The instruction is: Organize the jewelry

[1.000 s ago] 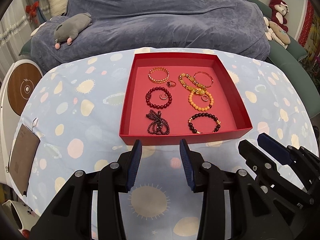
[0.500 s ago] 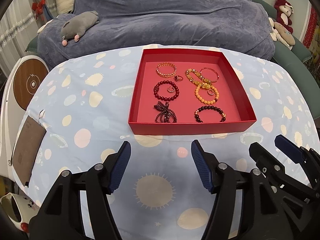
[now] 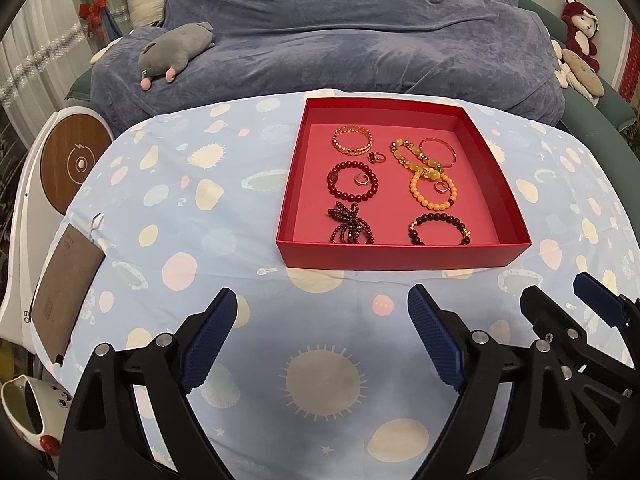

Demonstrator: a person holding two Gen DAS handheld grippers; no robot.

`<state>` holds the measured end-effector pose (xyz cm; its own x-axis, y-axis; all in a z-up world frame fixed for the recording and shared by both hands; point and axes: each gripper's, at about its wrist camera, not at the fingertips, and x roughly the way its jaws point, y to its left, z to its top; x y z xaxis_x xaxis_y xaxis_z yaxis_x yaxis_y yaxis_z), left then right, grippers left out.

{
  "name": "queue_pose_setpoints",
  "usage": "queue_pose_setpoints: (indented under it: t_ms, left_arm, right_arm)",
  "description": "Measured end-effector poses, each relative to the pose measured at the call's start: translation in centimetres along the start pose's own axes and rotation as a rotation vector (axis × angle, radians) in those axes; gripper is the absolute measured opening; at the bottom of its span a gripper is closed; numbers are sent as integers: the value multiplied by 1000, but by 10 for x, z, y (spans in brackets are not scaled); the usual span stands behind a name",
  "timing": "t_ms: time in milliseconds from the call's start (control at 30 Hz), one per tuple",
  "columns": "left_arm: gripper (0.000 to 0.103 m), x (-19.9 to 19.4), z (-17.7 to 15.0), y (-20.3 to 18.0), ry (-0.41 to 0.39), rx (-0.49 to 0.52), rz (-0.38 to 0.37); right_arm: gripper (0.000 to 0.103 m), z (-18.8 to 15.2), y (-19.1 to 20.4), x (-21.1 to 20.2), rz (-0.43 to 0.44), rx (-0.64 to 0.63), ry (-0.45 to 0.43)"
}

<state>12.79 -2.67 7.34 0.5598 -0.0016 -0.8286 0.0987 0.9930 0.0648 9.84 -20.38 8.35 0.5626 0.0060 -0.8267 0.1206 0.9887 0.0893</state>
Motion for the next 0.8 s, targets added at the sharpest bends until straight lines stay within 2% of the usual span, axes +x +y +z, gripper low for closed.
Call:
queue_pose_setpoints:
  t_ms: [100, 333, 567, 800]
  left_arm:
    - [89, 0, 0, 0, -9, -2, 8]
    - [90, 0, -2, 4, -3, -10, 7]
    - [92, -1, -4, 10, -2, -32, 9]
    - [95, -2, -8, 11, -5, -33, 18]
  right_arm:
    - [64, 1, -2, 0, -3, 6, -1]
    - [68, 2, -3, 1, -10, 10, -3]
    - [82, 1, -8, 0, -9, 42, -8]
    - [84, -1, -7, -2, -9, 40, -13]
